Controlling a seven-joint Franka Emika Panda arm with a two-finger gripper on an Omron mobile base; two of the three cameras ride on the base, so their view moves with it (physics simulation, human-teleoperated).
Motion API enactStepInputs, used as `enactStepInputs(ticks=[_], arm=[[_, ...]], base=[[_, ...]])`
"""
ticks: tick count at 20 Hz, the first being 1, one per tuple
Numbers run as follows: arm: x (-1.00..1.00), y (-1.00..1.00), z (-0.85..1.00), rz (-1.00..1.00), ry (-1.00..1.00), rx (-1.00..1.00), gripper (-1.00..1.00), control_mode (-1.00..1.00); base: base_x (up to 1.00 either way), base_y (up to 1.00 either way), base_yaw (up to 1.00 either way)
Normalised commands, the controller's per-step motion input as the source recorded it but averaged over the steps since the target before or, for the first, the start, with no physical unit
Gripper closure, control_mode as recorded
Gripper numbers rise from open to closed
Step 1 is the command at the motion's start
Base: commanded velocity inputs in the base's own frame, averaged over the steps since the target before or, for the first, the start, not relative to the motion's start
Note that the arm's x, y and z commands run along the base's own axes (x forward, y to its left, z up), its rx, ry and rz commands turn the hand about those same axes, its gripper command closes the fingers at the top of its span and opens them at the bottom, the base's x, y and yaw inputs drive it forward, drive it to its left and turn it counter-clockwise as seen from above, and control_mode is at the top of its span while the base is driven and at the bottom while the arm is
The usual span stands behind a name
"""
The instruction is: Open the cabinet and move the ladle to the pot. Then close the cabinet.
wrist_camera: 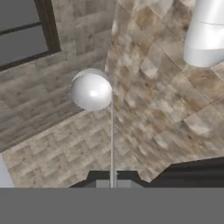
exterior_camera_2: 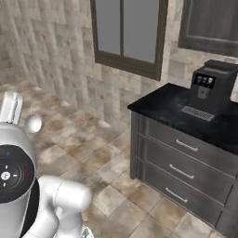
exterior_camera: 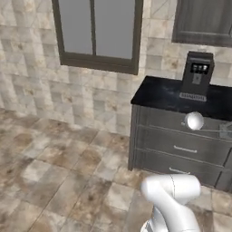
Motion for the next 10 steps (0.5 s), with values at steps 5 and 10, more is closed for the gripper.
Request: enactStepInputs(ticks=[5,10], arm=[[0.0,0.0,0.0,0.0,0.0,0.0,1.0,1.0],[0.0,0.0,0.0,0.0,0.0,0.0,1.0,1.0]], base=[[0.29,0.0,0.72],[0.33,0.0,0.68]])
